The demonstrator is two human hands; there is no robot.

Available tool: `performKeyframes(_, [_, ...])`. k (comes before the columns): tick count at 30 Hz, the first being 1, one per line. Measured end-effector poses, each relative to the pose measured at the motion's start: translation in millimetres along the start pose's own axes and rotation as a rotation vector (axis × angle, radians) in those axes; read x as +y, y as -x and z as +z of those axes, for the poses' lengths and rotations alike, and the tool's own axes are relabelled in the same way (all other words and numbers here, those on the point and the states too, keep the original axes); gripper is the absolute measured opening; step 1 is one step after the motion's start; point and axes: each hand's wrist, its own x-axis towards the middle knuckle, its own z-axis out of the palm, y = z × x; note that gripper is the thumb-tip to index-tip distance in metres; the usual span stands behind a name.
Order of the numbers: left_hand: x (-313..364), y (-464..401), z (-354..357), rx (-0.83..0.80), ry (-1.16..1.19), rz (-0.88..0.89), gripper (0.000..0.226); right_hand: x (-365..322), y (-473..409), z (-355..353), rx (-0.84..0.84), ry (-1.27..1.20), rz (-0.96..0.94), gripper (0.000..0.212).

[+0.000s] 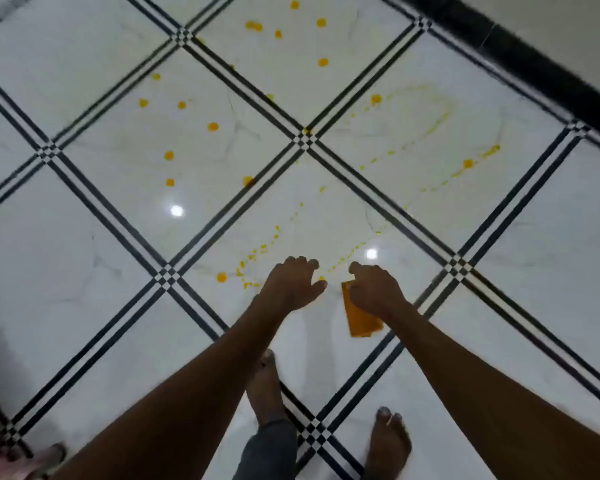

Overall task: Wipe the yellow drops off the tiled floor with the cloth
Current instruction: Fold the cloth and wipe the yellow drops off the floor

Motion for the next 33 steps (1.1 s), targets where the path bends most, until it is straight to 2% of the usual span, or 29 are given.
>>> performKeyframes(6, [-46.7,-83.1,85.1,-0.094,0.032,0.057,0.045,39.6,-86.3,102.1,0.03,0.18,0.026,0.034])
performKeyframes(8, [-60.5,-105.0,101.7,-0.095,0.015,0.084,0.043,53.9,-104.9,125.0,0.086,0.262,-0.007,0.034])
performKeyframes(12, [-75.3,-135.1,121.8,-0.096,0.012,0.134,0.04,78.4,-130.8,154.4,0.21,0.366,-0.087,0.028])
performKeyframes(14, [-77.6,-143.4,129.6,-0.095,0.028,0.17,0.038,80.1,-139.4,152.3,0.163,0.399,-0.15,0.022])
performKeyframes(16, [-74.0,-150.4,130.8,-0.106,0.075,0.215,0.037,75.6,-142.6,137.2,0.055,0.343,-0.193,0.015])
performKeyframes(18, [-68.8,-156.1,128.8,-0.142,0.196,0.263,0.041,72.2,-143.0,117.7,-0.068,0.187,-0.218,0.015])
performKeyframes(21, [-57.7,-162.6,118.0,-0.233,0.406,0.312,0.052,69.3,-140.3,86.6,-0.08,-0.047,-0.269,0.026])
performKeyframes(24, [-49.7,-168.1,100.4,-0.313,0.54,0.359,0.05,63.4,-133.4,58.7,-0.082,-0.201,-0.318,0.033])
performKeyframes(26, [-46.5,-171.1,83.2,-0.358,0.622,0.357,0.047,62.7,-131.9,46.9,-0.049,-0.264,-0.354,0.031])
performKeyframes(29, [-40.1,-175.8,55.3,-0.411,0.673,0.357,0.043,63.8,-135.1,31.0,0.098,-0.333,-0.398,0.028])
performKeyframes(31, [-36.1,-179.0,41.6,-0.374,0.613,0.369,0.04,64.0,-138.9,21.0,0.227,-0.339,-0.402,0.028])
performKeyframes(33, [-35.5,-183.3,32.8,-0.32,0.529,0.369,0.032,62.5,-143.9,10.2,0.283,-0.34,-0.381,0.029])
